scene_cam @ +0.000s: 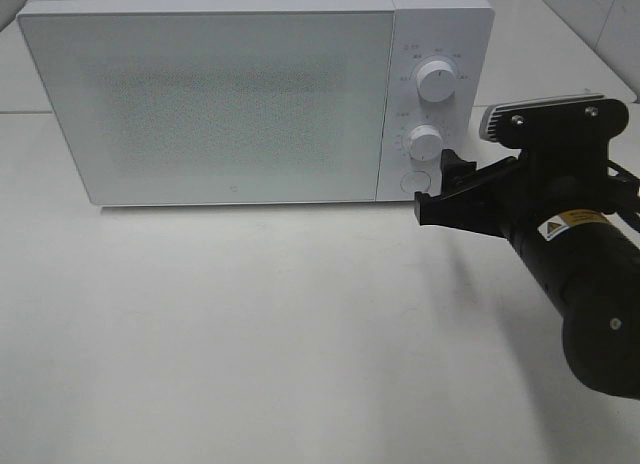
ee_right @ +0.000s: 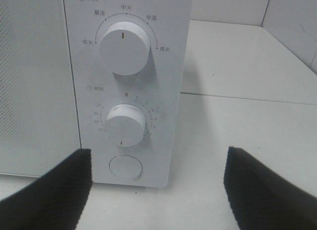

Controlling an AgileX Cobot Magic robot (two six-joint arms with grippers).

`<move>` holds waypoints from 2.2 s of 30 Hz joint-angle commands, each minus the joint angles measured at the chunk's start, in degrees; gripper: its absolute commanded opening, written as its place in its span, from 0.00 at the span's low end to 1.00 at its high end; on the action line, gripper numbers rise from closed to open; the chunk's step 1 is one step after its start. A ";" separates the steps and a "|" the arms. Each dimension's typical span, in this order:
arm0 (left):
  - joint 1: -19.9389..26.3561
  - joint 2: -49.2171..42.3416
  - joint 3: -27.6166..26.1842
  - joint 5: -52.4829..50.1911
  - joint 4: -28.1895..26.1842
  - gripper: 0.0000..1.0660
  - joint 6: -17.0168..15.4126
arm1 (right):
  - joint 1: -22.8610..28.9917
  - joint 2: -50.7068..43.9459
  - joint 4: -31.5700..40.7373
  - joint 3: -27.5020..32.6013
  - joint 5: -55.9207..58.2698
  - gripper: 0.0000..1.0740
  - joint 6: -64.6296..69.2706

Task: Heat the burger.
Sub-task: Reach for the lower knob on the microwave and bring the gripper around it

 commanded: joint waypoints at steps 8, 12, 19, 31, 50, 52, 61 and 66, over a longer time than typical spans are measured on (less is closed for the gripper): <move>0.06 -0.92 0.17 0.06 -0.23 0.92 -0.29 | 0.34 6.13 0.00 -7.62 -10.43 0.69 0.17; 0.06 -0.92 0.17 0.06 -0.23 0.92 -0.29 | 0.11 8.42 0.74 -10.20 -10.54 0.69 0.11; 0.06 -0.92 0.17 0.06 -0.23 0.92 -0.29 | -0.23 13.46 1.60 -15.41 -10.60 0.69 0.57; 0.06 -0.92 0.17 0.06 -0.11 0.92 -0.29 | -3.61 18.56 0.74 -21.54 -10.03 0.69 2.98; 0.06 -0.92 0.17 0.06 -0.06 0.92 -0.29 | -6.47 21.83 -1.95 -24.98 -8.77 0.67 2.98; 0.06 -0.92 0.17 0.06 -0.06 0.92 -0.29 | -6.47 21.83 -1.95 -24.98 -8.65 0.63 2.98; 0.06 -0.92 0.17 0.06 -0.06 0.92 -0.29 | -6.47 21.83 -2.01 -24.98 -7.05 0.03 3.21; 0.06 -0.92 0.17 0.06 -0.06 0.92 -0.29 | -6.47 21.83 -2.01 -24.98 -7.05 0.00 4.70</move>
